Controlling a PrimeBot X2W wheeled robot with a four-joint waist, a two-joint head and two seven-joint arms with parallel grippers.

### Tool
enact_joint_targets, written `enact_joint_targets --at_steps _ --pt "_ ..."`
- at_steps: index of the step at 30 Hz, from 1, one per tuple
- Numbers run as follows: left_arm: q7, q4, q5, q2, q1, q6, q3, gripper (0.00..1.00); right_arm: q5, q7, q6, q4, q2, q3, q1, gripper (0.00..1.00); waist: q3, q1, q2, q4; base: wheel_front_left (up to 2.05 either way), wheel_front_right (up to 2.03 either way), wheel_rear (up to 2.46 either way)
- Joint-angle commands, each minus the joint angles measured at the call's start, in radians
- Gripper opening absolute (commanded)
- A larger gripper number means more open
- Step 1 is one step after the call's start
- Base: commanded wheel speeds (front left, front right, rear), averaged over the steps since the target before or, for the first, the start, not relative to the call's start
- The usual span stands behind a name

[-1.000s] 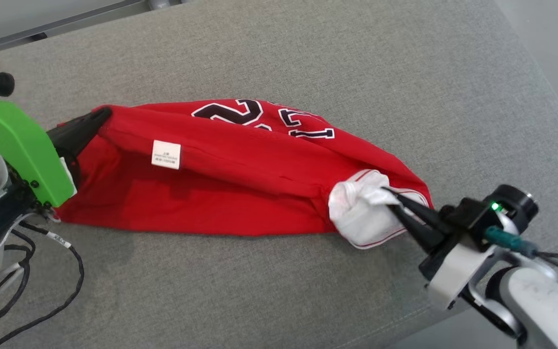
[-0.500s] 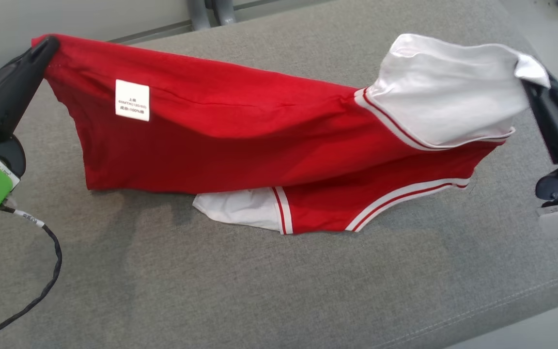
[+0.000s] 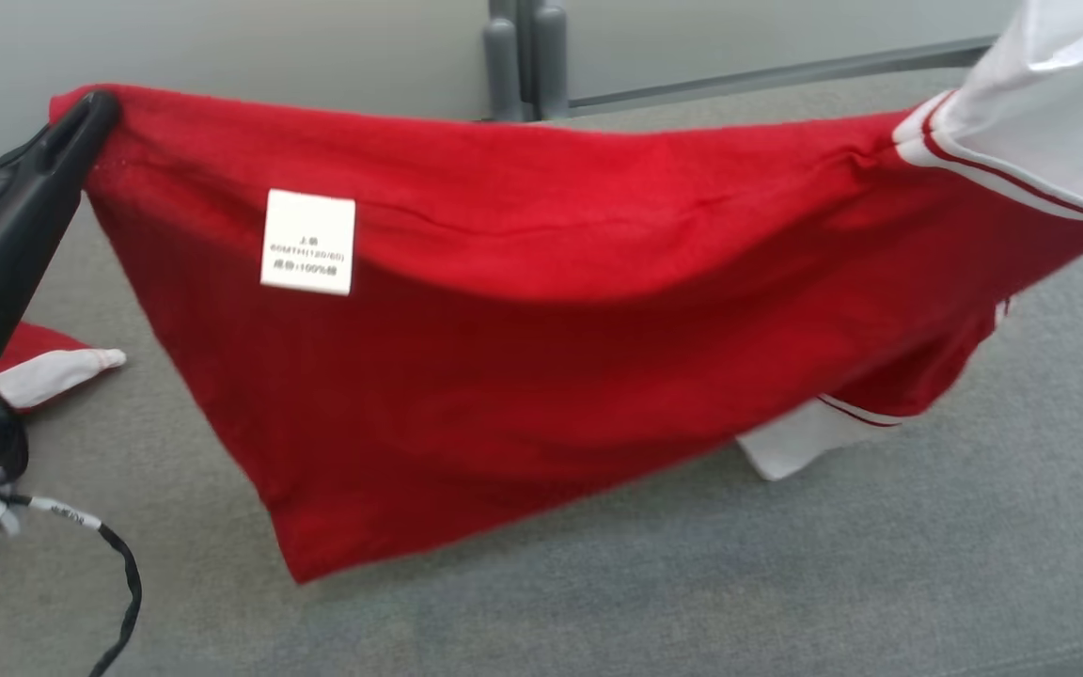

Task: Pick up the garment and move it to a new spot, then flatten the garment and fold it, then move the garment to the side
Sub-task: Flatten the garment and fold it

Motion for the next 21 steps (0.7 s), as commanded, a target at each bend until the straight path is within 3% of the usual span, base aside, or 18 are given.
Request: enact_joint_targets --at_steps 1,6,11,15,21 --pt "0.005 -0.028 -0.007 -0.007 0.013 0.019 0.01 0.0 0.029 0.015 0.0 -0.023 0.006 -0.018 -0.02 0.0 -0.023 0.0001 0.0119 0.047 0.0 0.0 0.0" --pt "0.021 -0.072 -0.035 0.009 0.022 0.033 0.056 0.0 0.07 0.061 0.0 -0.067 0.008 -0.062 -0.05 0.0 0.027 0.0001 0.0119 0.079 0.0 0.0 0.0" --pt "0.015 -0.003 -0.001 0.056 -0.057 0.015 0.083 0.0 0.018 0.092 0.0 -0.059 0.0 -0.061 -0.138 0.0 0.163 0.0001 0.0119 0.107 0.0 0.0 0.0" --pt "-0.015 0.158 0.069 0.072 -0.225 -0.008 0.027 0.0 -0.032 0.074 0.0 0.022 0.016 -0.022 -0.302 0.0 0.292 0.0001 0.0119 0.126 0.0 0.0 0.0" --pt "-0.082 0.523 0.234 0.059 -0.654 -0.045 -0.127 0.0 -0.185 0.062 0.0 0.329 0.163 0.151 -0.756 0.0 0.521 0.0001 0.0119 0.129 0.0 0.0 0.0"
